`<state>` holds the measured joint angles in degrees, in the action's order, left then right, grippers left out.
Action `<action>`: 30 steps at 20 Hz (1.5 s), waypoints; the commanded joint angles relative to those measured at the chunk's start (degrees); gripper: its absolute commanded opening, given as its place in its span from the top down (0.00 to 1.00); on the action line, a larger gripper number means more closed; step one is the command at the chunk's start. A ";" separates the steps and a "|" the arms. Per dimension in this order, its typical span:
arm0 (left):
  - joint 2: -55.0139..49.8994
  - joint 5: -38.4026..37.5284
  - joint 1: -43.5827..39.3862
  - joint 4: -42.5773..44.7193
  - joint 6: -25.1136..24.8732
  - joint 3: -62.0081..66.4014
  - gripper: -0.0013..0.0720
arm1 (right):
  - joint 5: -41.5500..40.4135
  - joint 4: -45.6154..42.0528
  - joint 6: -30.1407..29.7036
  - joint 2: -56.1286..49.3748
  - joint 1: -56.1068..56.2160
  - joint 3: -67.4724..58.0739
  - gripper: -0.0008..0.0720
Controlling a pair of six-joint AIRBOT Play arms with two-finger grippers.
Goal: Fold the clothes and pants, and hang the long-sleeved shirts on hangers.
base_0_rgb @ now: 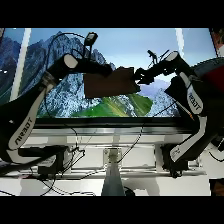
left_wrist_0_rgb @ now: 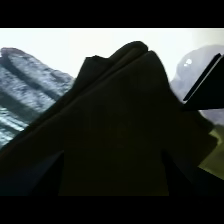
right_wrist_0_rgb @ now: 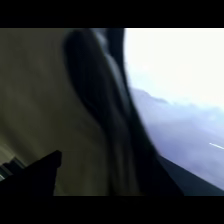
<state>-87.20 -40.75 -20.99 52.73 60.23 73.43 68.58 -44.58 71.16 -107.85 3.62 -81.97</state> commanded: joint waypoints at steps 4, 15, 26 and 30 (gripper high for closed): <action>9.94 -7.37 9.55 26.40 1.55 0.00 0.07 | -11.21 2.25 -0.76 -0.90 11.21 0.96 0.94; 19.87 -7.96 11.80 33.81 1.51 -0.02 0.07 | -9.20 -23.85 13.88 23.71 0.15 -7.06 0.96; 18.71 -7.96 11.78 33.83 1.51 -0.02 0.06 | 9.70 -47.12 33.81 55.10 -45.38 -7.06 0.96; 18.71 -7.96 11.78 33.83 1.51 -0.02 0.07 | 23.19 -47.08 33.77 55.65 -59.12 -7.04 0.55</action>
<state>-68.47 -48.73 -9.26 86.54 61.73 73.43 81.71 -90.06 103.15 -53.91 -45.45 -88.97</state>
